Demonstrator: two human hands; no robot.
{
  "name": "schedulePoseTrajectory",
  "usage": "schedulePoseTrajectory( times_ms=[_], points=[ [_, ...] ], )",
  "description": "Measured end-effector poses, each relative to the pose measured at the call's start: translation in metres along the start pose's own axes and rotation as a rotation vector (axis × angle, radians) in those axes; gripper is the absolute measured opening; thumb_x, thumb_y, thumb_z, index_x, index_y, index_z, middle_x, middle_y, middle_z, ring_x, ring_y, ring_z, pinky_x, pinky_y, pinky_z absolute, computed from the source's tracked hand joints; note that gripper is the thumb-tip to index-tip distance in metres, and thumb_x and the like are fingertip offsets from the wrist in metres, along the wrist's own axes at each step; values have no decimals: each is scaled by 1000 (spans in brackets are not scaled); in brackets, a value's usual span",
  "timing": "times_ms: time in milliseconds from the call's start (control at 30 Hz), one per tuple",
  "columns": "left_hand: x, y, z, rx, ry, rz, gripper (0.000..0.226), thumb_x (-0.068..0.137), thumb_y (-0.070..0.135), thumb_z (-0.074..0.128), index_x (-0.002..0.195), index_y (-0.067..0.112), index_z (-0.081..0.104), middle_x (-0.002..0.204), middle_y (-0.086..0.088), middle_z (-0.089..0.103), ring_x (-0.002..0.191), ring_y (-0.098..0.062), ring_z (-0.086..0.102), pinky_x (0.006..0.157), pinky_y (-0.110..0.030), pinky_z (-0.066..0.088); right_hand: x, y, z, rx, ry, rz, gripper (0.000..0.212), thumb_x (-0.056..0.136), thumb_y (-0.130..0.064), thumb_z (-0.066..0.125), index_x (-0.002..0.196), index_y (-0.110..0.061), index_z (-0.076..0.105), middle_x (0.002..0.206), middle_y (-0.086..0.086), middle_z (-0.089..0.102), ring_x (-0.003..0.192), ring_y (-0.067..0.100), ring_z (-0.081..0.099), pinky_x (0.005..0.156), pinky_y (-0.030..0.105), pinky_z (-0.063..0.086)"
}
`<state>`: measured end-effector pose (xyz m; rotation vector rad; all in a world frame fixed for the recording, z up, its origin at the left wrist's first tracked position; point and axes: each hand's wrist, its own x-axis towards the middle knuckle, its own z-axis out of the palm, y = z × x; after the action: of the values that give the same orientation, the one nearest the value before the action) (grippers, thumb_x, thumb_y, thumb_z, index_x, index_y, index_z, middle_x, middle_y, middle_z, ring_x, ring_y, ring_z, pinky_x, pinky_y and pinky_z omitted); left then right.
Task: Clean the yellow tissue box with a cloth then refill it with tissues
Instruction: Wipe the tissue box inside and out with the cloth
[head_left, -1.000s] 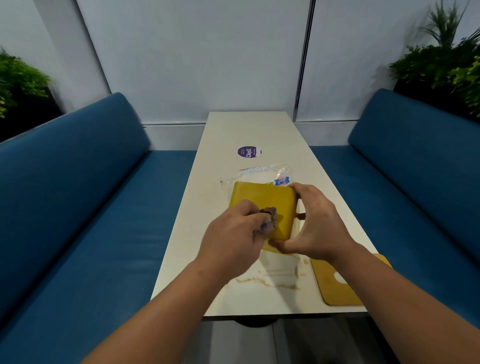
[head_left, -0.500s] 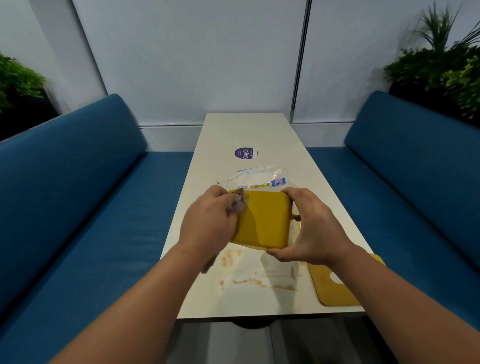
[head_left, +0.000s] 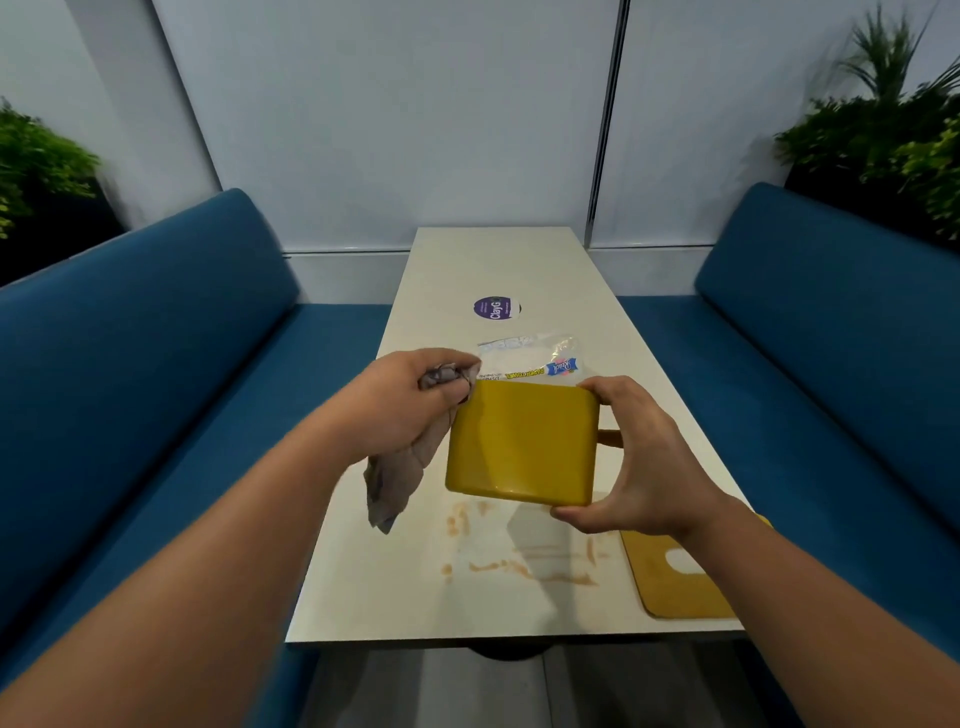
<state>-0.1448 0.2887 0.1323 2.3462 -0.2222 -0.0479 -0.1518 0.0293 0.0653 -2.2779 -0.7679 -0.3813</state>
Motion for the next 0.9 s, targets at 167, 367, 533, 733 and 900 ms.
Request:
schedulePoseTrajectory(
  times_ms=[167, 367, 533, 733, 900],
  points=[
    [3, 11, -1, -146, -45, 41, 16, 95, 34, 55, 106, 30, 67, 96, 14, 66, 94, -7, 60, 75, -20, 50, 2, 0, -8, 29, -104, 64, 104, 51, -54, 87, 133, -42, 24, 136, -16, 30, 122, -3, 35, 92, 15, 45],
    [7, 38, 28, 9, 64, 70, 16, 93, 31, 58, 104, 25, 68, 95, 9, 66, 89, -10, 57, 74, -25, 46, 16, -31, 6, -393, -107, 21, 127, 47, -66, 82, 149, -19, 21, 145, -1, 30, 131, 17, 25, 111, 35, 27],
    [8, 48, 43, 143, 112, 82, 19, 93, 32, 55, 105, 22, 66, 102, 2, 65, 94, -19, 55, 78, -29, 45, 13, -33, 25, -393, 34, 35, 104, 43, -49, 87, 130, -10, 45, 122, 5, 54, 110, 17, 41, 97, 47, 46],
    [6, 25, 22, 150, 307, 111, 21, 92, 32, 57, 108, 25, 70, 107, 7, 61, 92, -7, 49, 77, -20, 36, -5, -12, 14, -210, 4, 133, 108, 46, -53, 86, 135, -21, 33, 128, -8, 43, 109, 10, 41, 83, 26, 41],
    [-3, -38, -3, -104, 450, -75, 14, 88, 37, 64, 99, 31, 72, 93, 11, 68, 92, -10, 63, 85, -37, 54, -15, 16, -1, -62, 58, 290, 114, 43, -53, 88, 138, -26, 31, 133, -10, 43, 112, 7, 43, 87, 29, 45]
  ],
)
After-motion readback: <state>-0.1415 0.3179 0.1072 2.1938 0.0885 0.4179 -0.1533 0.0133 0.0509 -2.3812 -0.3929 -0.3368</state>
